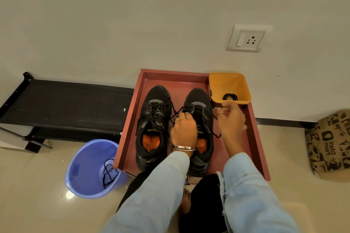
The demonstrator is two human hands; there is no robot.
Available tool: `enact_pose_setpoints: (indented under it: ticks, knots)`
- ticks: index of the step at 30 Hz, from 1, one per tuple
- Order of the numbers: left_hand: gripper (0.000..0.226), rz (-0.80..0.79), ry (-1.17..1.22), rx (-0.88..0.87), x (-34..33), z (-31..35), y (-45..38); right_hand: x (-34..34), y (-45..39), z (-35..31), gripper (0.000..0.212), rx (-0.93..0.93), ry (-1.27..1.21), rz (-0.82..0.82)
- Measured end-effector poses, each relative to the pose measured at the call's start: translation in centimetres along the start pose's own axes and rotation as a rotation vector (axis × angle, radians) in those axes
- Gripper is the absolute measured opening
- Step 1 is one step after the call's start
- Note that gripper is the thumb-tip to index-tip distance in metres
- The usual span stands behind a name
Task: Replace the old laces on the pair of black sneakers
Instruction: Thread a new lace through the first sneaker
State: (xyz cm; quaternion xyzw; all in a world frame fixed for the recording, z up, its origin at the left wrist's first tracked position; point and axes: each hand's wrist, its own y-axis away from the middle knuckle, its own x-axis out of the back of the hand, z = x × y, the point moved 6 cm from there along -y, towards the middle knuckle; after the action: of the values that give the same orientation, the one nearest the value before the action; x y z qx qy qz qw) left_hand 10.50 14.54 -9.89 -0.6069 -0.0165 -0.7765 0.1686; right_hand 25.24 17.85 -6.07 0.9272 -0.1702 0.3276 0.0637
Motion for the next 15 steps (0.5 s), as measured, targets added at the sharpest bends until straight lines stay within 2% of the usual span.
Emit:
enact_pose_setpoints:
  ticks: [2,4,5,7,9,11,12,13,15]
  knots:
    - [0.025,0.016,-0.005,-0.011,0.2,0.1,-0.1,-1.7,-0.5,-2.3,0.012,0.263,0.241,-0.12]
    - [0.026,0.046,0.0,-0.019,0.5,0.1,0.0,-4.1,0.0,-3.4,0.017,0.364,0.448,-0.305]
    - [0.027,0.056,0.006,-0.023,0.6,0.2,0.0,-4.9,0.4,-3.6,0.02,0.401,0.565,-0.336]
    - [0.029,0.072,0.001,-0.033,0.6,0.1,0.0,-5.8,0.8,-3.9,0.023,0.465,0.719,-0.299]
    - [0.03,0.076,-0.005,-0.032,0.6,0.1,0.0,-5.8,0.9,-4.0,0.021,0.484,0.716,-0.24]
    - [0.028,0.082,0.004,-0.031,0.6,0.2,0.0,-4.9,0.7,-4.0,0.014,0.426,0.531,-0.19]
    - [0.027,0.085,0.001,-0.028,0.5,0.1,0.0,-4.2,0.6,-3.9,0.012,0.362,0.359,-0.174]
    - [0.025,0.083,-0.004,-0.025,0.5,0.1,-0.1,-3.5,0.6,-3.5,0.011,0.26,0.122,-0.169]
    - [0.024,0.071,-0.006,-0.026,0.3,0.1,-0.1,-2.0,1.3,-2.2,0.015,-0.018,-0.537,-0.188]
